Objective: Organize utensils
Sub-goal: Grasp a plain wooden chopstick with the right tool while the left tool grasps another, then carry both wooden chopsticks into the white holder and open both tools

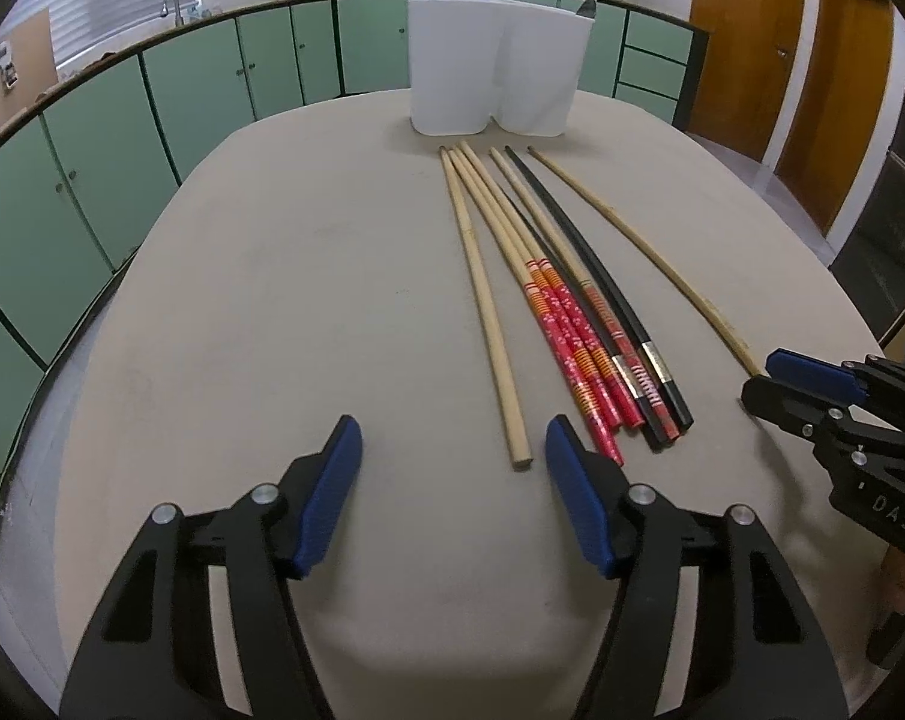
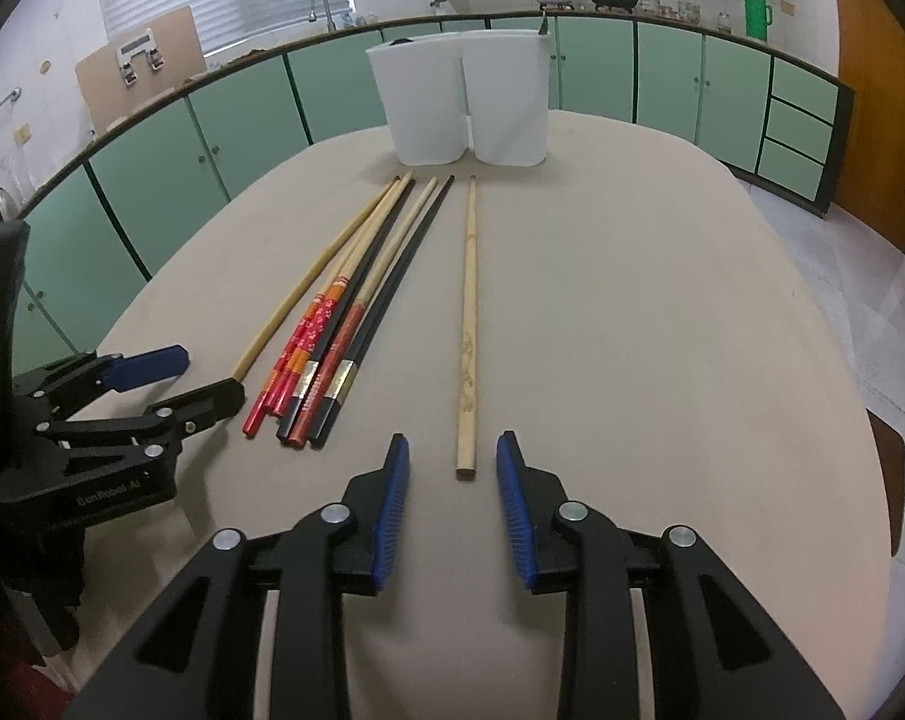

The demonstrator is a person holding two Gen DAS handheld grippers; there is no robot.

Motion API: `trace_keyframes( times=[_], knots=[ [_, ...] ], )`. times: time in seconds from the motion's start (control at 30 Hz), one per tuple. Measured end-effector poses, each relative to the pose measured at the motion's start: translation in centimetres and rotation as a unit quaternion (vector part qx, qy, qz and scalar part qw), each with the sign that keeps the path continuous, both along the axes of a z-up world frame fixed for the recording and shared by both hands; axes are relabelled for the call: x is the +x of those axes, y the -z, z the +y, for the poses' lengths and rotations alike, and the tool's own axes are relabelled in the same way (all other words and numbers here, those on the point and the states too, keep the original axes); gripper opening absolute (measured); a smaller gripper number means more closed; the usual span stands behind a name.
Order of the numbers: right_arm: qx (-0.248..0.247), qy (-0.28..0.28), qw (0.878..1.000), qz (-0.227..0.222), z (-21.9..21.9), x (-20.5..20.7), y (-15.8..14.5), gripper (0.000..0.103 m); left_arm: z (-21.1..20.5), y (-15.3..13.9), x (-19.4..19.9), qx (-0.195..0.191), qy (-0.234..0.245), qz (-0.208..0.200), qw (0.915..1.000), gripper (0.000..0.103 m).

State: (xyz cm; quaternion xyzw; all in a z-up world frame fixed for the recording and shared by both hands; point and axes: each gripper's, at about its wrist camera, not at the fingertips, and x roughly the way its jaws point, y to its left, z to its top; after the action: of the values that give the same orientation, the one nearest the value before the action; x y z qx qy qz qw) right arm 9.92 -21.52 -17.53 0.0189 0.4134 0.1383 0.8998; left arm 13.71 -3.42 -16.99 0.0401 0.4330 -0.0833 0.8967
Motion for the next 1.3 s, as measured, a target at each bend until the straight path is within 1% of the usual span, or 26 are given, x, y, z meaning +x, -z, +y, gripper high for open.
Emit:
trace_keyframes(
  times=[0.07,0.1,0.13,0.2,0.27,0.3,0.37,0.4,0.57,0.7,0.87,0.93,1.1,1.3],
  knots=[
    [-0.003,0.002,1.0,0.0,0.1,0.2,0.0,0.024,-0.2,0.0,0.1,0.0,0.002,0.0,1.0,0.055],
    [-0.007,0.003,1.0,0.001,0.2,0.3,0.1,0.019,-0.4,0.0,0.2,0.0,0.004,-0.001,1.0,0.053],
    [-0.008,0.003,1.0,0.0,0.3,0.3,0.1,0.017,-0.4,0.0,0.2,0.001,0.005,-0.001,1.0,0.05],
    [-0.006,0.004,1.0,0.001,0.3,0.3,0.1,0.009,-0.6,0.0,0.1,0.001,0.007,-0.002,1.0,0.044],
    [-0.002,0.008,1.0,0.002,0.1,0.3,0.2,0.007,-1.0,0.0,0.1,0.003,0.01,-0.003,0.9999,0.032],
    [-0.001,0.008,1.0,0.002,0.1,0.4,0.2,0.007,-1.1,0.0,0.0,0.004,0.011,-0.004,0.9999,0.029],
    [-0.005,0.008,1.0,0.001,0.2,0.3,0.2,0.007,-1.3,0.0,0.1,0.0,0.012,-0.004,0.9999,0.013],
    [-0.006,0.009,1.0,0.0,0.2,0.3,0.1,0.007,-1.2,0.0,0.1,-0.007,0.015,-0.003,0.9999,0.008],
    [0.002,0.007,1.0,-0.012,0.0,0.0,-0.5,0.007,-0.8,-0.4,0.0,-0.021,0.016,0.0,0.9997,0.007],
    [0.008,0.006,0.999,-0.033,-0.5,-0.2,-2.1,0.007,-0.2,-2.0,-0.5,-0.018,0.016,-0.019,0.9995,0.007],
    [0.013,0.008,0.998,-0.066,-1.4,-0.4,-5.1,0.007,0.8,-5.9,-1.1,-0.01,0.013,-0.071,0.9973,0.007],
    [0.02,0.01,0.996,-0.081,-1.8,-0.3,-6.8,0.007,1.1,-8.1,-1.4,-0.008,0.013,-0.099,0.9949,0.006],
    [0.035,0.009,0.993,-0.115,-2.7,0.3,-10.5,0.007,1.8,-12.6,-1.2,-0.023,0.017,-0.152,0.988,0.006],
    [0.045,0.002,0.988,-0.145,-3.6,1.9,-15.1,0.007,2.1,-16.6,-0.1,-0.038,0.03,-0.194,0.9799,0.006]
  ],
)
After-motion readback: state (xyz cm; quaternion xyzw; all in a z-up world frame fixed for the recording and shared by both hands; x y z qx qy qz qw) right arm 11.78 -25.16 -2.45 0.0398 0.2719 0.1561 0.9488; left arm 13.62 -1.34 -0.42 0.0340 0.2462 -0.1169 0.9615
